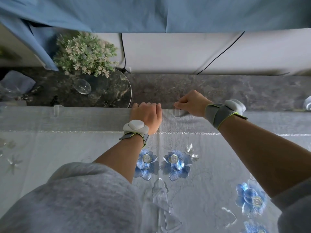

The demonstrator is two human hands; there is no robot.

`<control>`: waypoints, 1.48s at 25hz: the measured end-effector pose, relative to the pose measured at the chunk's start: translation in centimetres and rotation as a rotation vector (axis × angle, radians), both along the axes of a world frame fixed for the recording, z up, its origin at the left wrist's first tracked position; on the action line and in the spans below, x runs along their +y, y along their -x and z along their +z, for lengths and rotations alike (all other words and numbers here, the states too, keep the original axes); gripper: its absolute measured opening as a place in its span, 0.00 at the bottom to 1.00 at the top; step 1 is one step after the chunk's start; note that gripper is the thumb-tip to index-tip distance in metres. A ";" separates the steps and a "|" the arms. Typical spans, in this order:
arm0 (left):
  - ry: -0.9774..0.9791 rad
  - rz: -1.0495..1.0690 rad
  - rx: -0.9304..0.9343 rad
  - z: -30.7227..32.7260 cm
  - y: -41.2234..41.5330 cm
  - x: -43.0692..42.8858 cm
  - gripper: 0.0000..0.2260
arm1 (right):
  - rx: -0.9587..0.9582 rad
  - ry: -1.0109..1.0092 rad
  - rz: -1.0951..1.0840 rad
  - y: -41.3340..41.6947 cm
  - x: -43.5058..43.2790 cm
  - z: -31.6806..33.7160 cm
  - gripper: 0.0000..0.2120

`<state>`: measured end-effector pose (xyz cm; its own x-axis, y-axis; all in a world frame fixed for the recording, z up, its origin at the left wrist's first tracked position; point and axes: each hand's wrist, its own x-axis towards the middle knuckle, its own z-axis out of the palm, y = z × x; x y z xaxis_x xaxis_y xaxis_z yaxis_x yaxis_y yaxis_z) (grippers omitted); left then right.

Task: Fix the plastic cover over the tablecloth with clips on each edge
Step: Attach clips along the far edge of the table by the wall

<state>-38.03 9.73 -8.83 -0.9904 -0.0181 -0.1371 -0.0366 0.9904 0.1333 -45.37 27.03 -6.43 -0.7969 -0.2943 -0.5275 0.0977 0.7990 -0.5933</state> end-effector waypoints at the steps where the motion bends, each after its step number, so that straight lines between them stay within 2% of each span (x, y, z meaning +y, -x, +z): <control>1: 0.001 0.000 -0.004 0.0 0.0 0.0 0.21 | -0.002 0.002 -0.005 0.0 0.0 -0.1 0.11; 8: -0.008 -0.011 0.013 -0.1 0.0 -0.1 0.19 | 0.002 0.052 0.015 -0.4 0.3 0.0 0.09; 14: -0.001 -0.011 0.004 -0.3 -0.1 -0.2 0.22 | -0.009 0.044 0.019 -1.1 0.6 0.0 0.12; 18: 0.004 -0.035 0.022 -0.4 0.0 -0.3 0.21 | 0.128 0.007 0.042 -3.1 0.8 0.1 0.13; 21: 0.001 -0.051 0.006 -0.9 0.1 -0.6 0.22 | 0.225 0.016 -0.037 -5.0 1.3 0.7 0.12; 24: 0.030 -0.094 -0.034 -0.4 -0.5 -0.7 0.19 | 0.367 -0.037 -0.034 -7.6 2.4 1.6 0.13; 26: 0.014 -0.116 -0.051 0.3 -1.5 -0.7 0.17 | 0.392 -0.086 -0.031 -9.2 2.8 1.9 0.14; 29: -0.038 -0.102 -0.067 2.3 -4.1 -0.7 0.14 | 0.382 -0.109 -0.017 -12.6 2.9 2.5 0.15; 32: -0.060 -0.091 -0.179 3.9 -7.9 -0.8 0.13 | 0.329 -0.120 -0.004 -16.7 2.8 3.3 0.13; 37: -0.078 -0.078 -0.298 5.5 -14.8 -1.6 0.14 | 0.102 -0.211 0.057 -23.1 2.1 4.0 0.11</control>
<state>-23.18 8.11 -3.37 -0.9045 0.0786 -0.4191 -0.0095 0.9789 0.2042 -22.24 29.18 -2.38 -0.8344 -0.2323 -0.4997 -0.0035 0.9090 -0.4167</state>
